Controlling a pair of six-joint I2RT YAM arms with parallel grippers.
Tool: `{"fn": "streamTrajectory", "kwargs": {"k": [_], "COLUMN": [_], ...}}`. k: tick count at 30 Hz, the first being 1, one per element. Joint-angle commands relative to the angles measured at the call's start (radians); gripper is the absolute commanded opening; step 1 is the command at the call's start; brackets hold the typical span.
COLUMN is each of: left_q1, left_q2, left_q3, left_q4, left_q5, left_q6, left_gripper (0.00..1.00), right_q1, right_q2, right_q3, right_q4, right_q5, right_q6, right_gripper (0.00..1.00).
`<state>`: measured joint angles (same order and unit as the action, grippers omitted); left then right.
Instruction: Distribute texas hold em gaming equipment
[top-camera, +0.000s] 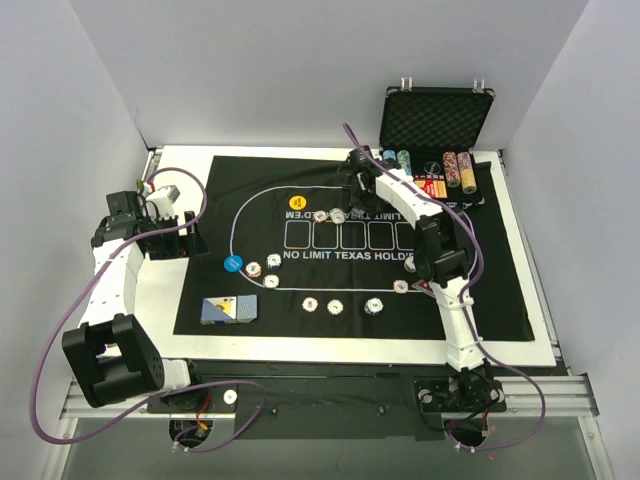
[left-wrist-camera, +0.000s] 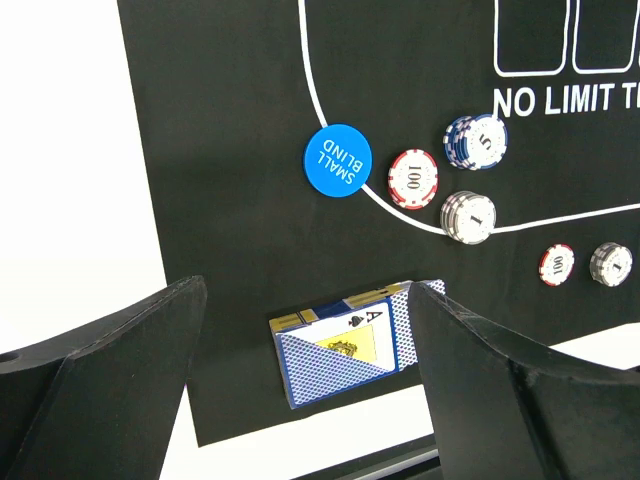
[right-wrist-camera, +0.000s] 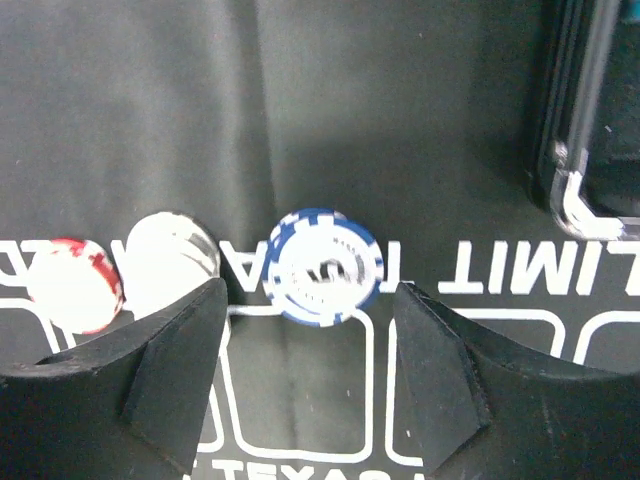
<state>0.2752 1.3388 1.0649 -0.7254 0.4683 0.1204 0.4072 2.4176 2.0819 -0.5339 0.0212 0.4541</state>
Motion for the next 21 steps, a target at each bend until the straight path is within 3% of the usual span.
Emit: {"fn": "streamTrajectory", "kwargs": {"k": [1, 6, 10, 14, 21], "left_q1": [0.005, 0.004, 0.005, 0.002, 0.005], "left_q2": [-0.015, -0.032, -0.052, -0.063, -0.085], "left_q3": [0.038, 0.047, 0.041, 0.032, 0.026], "left_q4": [0.004, -0.008, -0.014, -0.016, -0.029], "left_q5": [0.009, 0.009, 0.013, 0.016, 0.013], "left_q6": [0.013, 0.015, 0.015, 0.013, 0.016], "left_gripper": [0.93, 0.93, 0.93, 0.93, 0.93], "right_q1": [0.016, 0.07, 0.165, 0.249, 0.288], "right_q2": [-0.217, -0.47, -0.702, -0.868, -1.057], "right_q3": [-0.06, -0.267, -0.653, -0.958, -1.237], "right_q4": [-0.028, -0.003, 0.061, 0.1, 0.164], "right_q5": [0.026, 0.057, 0.082, 0.117, 0.1], "right_q6": [-0.021, -0.043, -0.032, 0.014, 0.081], "right_gripper": [0.63, 0.64, 0.66, 0.75, 0.82]}}
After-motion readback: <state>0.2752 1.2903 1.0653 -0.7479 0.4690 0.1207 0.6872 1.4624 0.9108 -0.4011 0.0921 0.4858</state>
